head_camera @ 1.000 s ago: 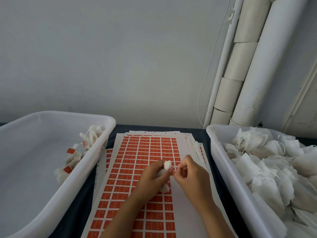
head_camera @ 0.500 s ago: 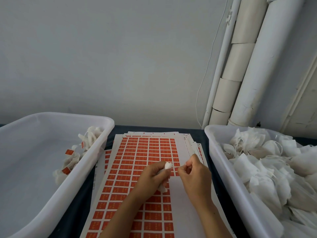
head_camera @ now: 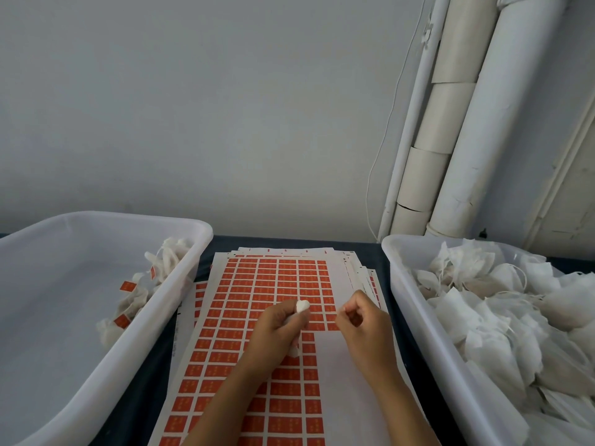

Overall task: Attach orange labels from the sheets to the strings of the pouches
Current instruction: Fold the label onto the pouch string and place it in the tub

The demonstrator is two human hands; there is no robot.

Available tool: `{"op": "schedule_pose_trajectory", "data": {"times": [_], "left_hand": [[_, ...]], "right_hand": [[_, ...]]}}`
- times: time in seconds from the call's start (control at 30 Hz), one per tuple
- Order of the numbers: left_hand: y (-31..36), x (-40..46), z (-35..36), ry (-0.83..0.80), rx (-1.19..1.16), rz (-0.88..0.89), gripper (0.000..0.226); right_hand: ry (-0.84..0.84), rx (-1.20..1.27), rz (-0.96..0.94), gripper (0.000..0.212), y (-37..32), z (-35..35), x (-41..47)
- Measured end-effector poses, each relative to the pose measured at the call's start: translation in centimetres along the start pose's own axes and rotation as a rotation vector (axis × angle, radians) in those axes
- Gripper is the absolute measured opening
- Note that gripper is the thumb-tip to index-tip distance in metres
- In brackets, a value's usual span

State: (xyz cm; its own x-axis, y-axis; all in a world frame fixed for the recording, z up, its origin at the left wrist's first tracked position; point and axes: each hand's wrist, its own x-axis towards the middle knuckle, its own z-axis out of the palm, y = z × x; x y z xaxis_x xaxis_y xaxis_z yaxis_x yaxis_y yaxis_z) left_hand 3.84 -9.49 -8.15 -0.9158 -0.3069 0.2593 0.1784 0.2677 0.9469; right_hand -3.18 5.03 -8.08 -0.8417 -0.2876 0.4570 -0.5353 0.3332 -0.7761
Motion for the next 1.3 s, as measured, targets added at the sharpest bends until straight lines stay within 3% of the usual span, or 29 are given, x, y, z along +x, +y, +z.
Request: {"op": "schedule_pose_trajectory", "data": {"times": [0.2,0.27,0.57,1.0,1.3], "left_hand": [[-0.7,0.3,0.0,0.033,0.063,-0.083,0.029],[-1.0,0.5,0.2,0.018,0.088,-0.115,0.029],[-1.5,0.6,0.0,0.04,0.064,-0.169,0.031],[-1.7,0.6,0.2,0.049,0.101,-0.152,0.028],[-2.1,1.0,0.5,0.089,0.152,-0.162,0.028]], "right_hand": [[-0.084,-0.043,0.138,0.004,1.2,-0.6,0.8],[-0.132,-0.118,0.159,0.008,1.8,-0.7,0.8],[-0.393,-0.544,0.025,0.011,2.0,-0.5,2.7],[-0.379,-0.801,-0.216,0.037,2.0,-0.5,1.0],[-0.426,-0.746,-0.188,0.03,2.2,-0.9,1.8]]}}
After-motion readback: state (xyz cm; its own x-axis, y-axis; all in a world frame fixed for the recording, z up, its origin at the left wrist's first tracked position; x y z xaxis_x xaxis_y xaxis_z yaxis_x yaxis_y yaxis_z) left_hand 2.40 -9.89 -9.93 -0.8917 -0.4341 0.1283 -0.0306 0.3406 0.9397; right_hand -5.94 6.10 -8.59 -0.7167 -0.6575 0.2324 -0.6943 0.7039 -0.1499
